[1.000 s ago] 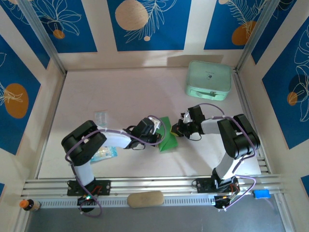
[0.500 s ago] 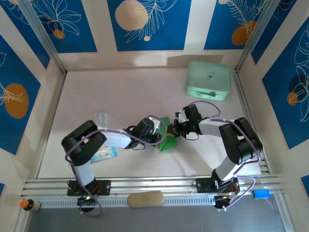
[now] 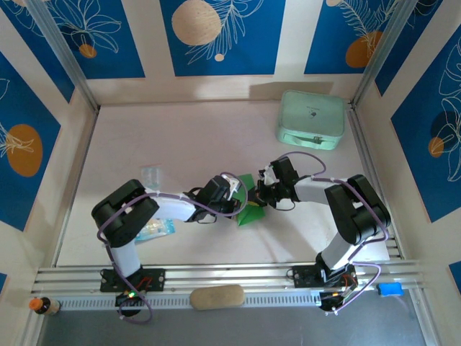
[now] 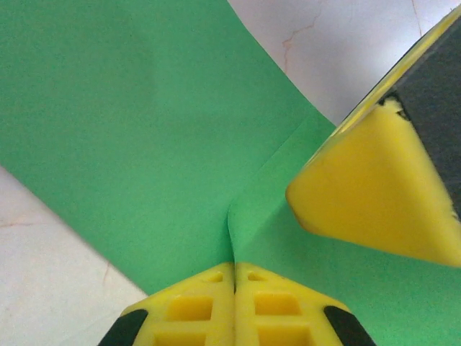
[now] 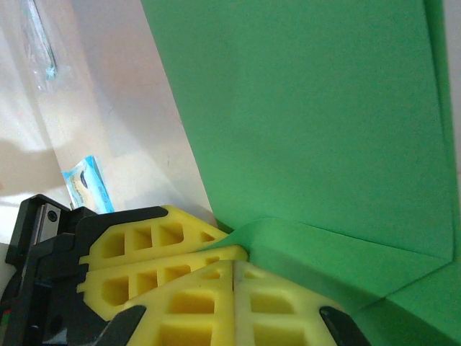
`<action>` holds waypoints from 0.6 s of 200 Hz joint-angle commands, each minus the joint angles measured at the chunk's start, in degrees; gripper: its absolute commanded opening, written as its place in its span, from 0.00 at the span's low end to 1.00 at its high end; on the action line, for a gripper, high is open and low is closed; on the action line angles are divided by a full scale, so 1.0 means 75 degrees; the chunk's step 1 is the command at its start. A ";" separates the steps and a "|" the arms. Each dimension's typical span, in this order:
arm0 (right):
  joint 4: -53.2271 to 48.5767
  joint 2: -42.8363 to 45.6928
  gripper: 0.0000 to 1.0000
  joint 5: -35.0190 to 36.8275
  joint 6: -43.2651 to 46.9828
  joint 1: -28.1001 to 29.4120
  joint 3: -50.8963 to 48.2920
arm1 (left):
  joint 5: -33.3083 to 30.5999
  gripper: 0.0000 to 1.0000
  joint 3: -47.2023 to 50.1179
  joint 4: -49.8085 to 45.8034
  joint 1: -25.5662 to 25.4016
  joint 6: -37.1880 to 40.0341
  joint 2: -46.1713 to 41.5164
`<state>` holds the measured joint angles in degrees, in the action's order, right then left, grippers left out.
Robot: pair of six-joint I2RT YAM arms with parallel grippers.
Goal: Fold a paper plane with a square sheet of paper (pick it up from the middle)
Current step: Fold the triangle a second time at the center of the table.
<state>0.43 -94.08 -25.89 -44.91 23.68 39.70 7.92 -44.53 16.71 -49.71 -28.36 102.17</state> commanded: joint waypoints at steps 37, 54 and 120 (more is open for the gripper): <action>-0.0323 -0.0484 0.00 0.0302 0.0270 0.0030 -0.0081 | 0.0063 0.01 0.0078 -0.0537 0.0066 0.0102 0.0170; -0.0204 -0.0596 0.00 0.0425 0.0223 0.0033 -0.0294 | 0.0067 0.01 0.0067 -0.0540 0.0066 0.0102 0.0153; 0.0203 -0.0499 0.00 0.0609 -0.0164 0.0065 -0.0818 | -0.0239 0.26 -0.0270 -0.1079 0.0063 -0.0249 -0.0396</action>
<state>5.61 -96.53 -24.25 -44.40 23.68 36.12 7.97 -44.91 15.92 -49.76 -28.62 101.86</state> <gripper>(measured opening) 0.042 0.185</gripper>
